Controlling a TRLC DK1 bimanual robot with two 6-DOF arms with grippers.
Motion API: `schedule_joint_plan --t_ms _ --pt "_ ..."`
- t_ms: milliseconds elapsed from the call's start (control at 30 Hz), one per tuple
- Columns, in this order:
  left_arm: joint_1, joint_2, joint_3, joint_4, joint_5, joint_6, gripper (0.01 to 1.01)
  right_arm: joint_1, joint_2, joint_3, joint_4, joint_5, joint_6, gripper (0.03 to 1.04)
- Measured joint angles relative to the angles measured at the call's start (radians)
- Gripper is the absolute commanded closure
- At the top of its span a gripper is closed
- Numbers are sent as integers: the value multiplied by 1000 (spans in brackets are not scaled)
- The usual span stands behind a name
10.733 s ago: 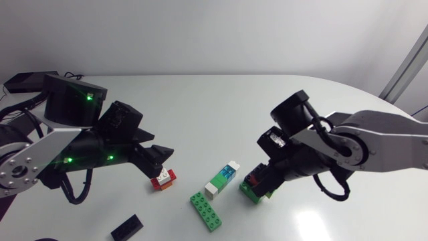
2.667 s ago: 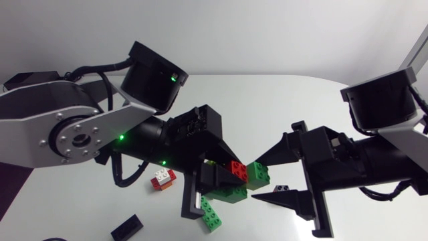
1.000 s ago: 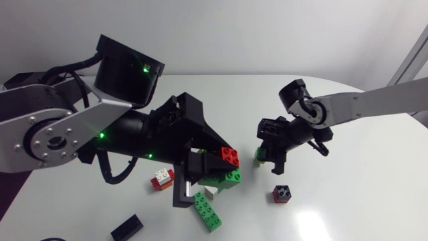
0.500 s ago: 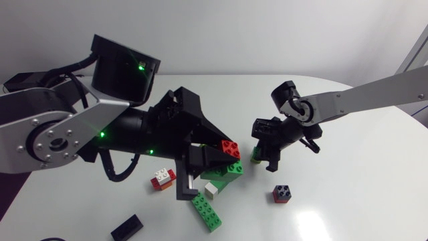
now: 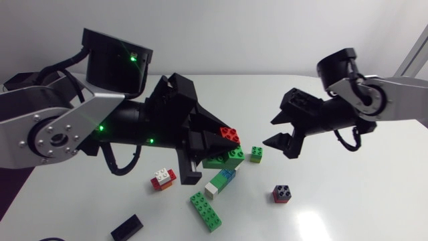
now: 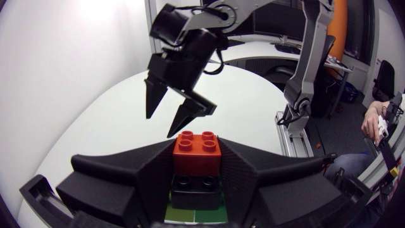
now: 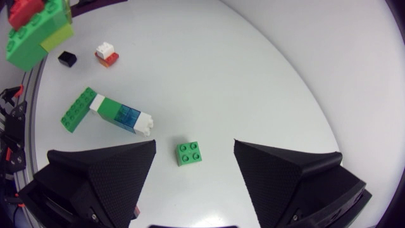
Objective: Separate the duplo bricks
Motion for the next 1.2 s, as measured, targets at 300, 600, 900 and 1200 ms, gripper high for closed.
schedule_joint_plan --t_ms 300,600,900,1200 --pt "22 52 3 79 -87 -173 803 -6 -208 -64 -24 -39 170 100" --pt "22 117 55 180 -230 -332 797 115 -280 -17 -87 -50 425 166" --pt "23 169 74 224 -246 -479 797 137 -267 28 -12 -54 626 192" --pt "49 174 94 264 -260 -573 797 161 -193 28 71 -66 753 192"
